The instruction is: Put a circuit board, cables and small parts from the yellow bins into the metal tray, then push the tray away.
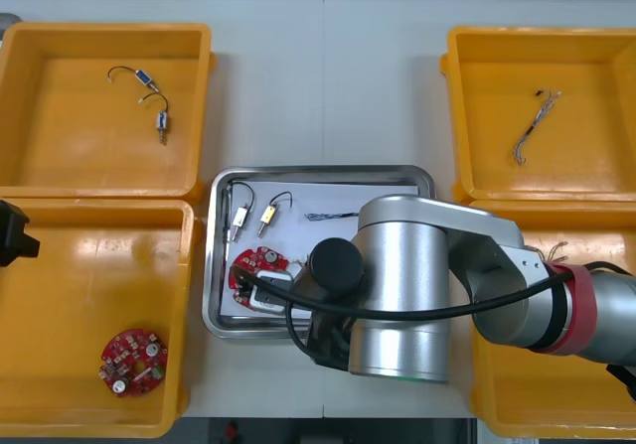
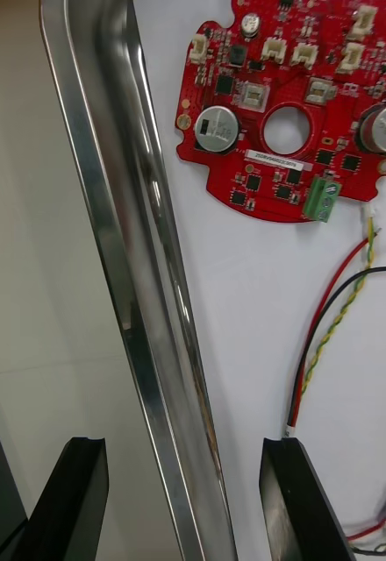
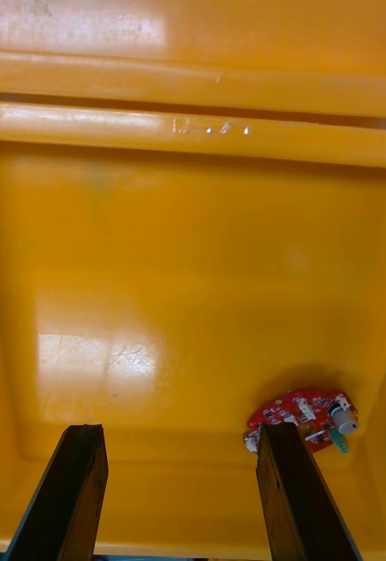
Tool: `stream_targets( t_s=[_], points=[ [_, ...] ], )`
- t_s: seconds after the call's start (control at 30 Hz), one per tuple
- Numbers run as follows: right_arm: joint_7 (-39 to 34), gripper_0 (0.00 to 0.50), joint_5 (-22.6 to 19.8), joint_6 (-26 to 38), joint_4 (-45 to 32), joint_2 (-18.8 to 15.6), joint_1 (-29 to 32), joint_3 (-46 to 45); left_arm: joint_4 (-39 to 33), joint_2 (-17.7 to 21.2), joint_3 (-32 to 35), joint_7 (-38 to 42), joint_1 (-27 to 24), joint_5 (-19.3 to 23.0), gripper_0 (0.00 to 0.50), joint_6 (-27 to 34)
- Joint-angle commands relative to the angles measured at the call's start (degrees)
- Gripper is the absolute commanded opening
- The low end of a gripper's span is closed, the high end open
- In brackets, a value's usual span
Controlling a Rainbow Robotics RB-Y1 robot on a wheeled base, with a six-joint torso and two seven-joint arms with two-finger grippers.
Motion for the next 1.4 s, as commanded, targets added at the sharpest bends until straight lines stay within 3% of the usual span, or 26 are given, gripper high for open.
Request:
stream_targets(
  t_s=[0.03,0.37,0.67,1.17,1.23,1.27,1.3,1.33,1.4],
  points=[
    [2.99,0.5,2.06,-2.3,0.99,0.75,-3.59,5.48,-1.93,1.37,2.55,-4.8,1.14,0.91,0.5,-1.53],
    [3.78,0.5,6.02,-4.93,3.89,1.89,-5.87,12.07,-1.93,1.19,2.64,-5.5,1.14,1.0,0.5,-1.8],
    [4.39,0.5,6.1,-5.37,7.06,3.74,-5.87,13.12,-2.02,1.19,2.64,-5.59,1.14,0.91,0.5,-1.53],
    [4.22,0.497,8.21,-5.29,7.32,3.91,-5.87,14.44,-2.02,1.19,2.64,-5.59,1.14,0.91,0.5,-1.53],
    [4.13,0.335,8.21,-5.37,7.32,3.91,-5.87,14.44,-2.02,1.19,2.64,-5.59,1.14,0.91,0.5,-1.53],
    [4.04,0.335,8.21,-5.37,7.32,3.91,-5.87,14.44,-2.02,1.19,2.64,-5.59,1.14,0.91,0.5,-1.53],
    [3.96,0.099,8.21,-5.37,7.32,3.91,-5.87,14.35,-2.02,1.19,2.64,-5.59,1.14,0.91,0.5,-1.53],
    [3.96,0.047,8.21,-5.37,7.32,3.91,-5.87,14.44,-2.02,1.19,2.64,-5.59,1.14,0.91,0.5,-1.53],
    [3.78,0.0,8.21,-5.37,7.32,3.91,-5.87,14.35,-2.02,1.19,2.64,-5.59,1.14,0.91,0.5,-1.53]
  ],
)
